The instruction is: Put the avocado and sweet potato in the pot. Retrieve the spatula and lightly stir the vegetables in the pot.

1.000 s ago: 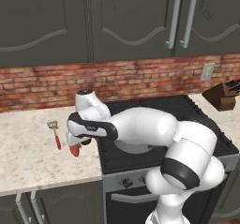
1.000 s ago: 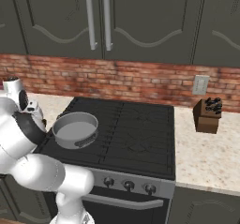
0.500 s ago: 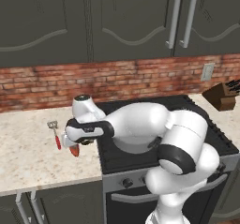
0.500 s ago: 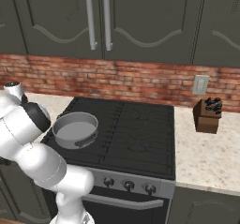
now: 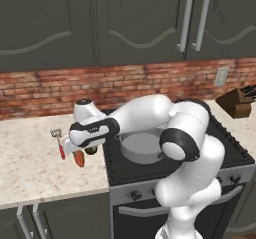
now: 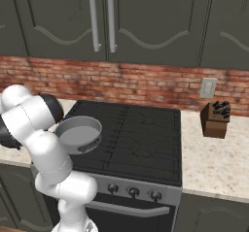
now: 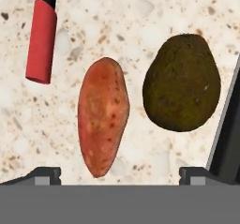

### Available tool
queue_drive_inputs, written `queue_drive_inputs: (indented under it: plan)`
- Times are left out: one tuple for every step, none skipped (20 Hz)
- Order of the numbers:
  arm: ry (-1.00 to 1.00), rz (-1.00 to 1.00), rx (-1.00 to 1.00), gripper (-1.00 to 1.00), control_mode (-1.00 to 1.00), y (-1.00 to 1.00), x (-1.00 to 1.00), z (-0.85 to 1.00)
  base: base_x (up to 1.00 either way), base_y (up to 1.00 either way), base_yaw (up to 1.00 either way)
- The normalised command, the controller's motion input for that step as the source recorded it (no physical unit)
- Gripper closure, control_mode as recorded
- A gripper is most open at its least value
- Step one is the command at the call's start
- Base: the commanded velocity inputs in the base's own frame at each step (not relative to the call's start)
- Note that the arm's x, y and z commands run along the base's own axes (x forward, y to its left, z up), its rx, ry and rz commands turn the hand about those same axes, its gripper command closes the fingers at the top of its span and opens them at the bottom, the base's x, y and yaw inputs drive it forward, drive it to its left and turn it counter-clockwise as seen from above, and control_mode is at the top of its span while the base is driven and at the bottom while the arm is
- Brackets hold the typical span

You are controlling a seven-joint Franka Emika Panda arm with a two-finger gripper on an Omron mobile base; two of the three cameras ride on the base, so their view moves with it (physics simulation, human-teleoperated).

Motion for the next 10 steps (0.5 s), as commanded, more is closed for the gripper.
queue_drive_inputs:
  plan:
    - [0.0, -0.06, 0.0, -1.0, -1.0, 0.0, 0.26, -0.28, 0.0, 0.0, 0.0]
    - [0.0, -0.06, 0.0, -1.0, -1.0, 0.0, 0.19, -0.11, 0.0, 0.0, 0.0]
    - [0.0, -0.07, 0.0, -1.0, -1.0, 0.0, 0.15, 0.0, 0.0, 0.0, 0.0]
    - [0.0, -0.07, 0.0, -1.0, -1.0, 0.01, 0.17, 0.0, 0.0, 0.0, 0.0]
    - [0.0, -0.08, 0.0, -1.0, -1.0, 0.04, 0.0, 0.0, 0.0, 0.0, 0.0]
    - [0.01, -0.08, 0.0, -1.0, -1.0, 0.06, 0.0, 0.0, 0.0, 0.0, 0.0]
    - [0.0, -0.08, 0.0, -1.0, -1.0, 0.02, 0.0, 0.0, 0.0, 0.0, 0.0]
    - [0.0, -0.1, 0.0, -1.0, -1.0, 0.01, -0.01, -0.01, 0.0, 0.0, 0.0]
    - [0.01, -0.11, 0.0, -1.0, -1.0, 0.0, -0.02, 0.0, 0.0, 0.0, 0.0]
    - [0.02, -0.14, 0.0, -1.0, -1.0, 0.0, -0.08, 0.0, 0.0, 0.0, 0.0]
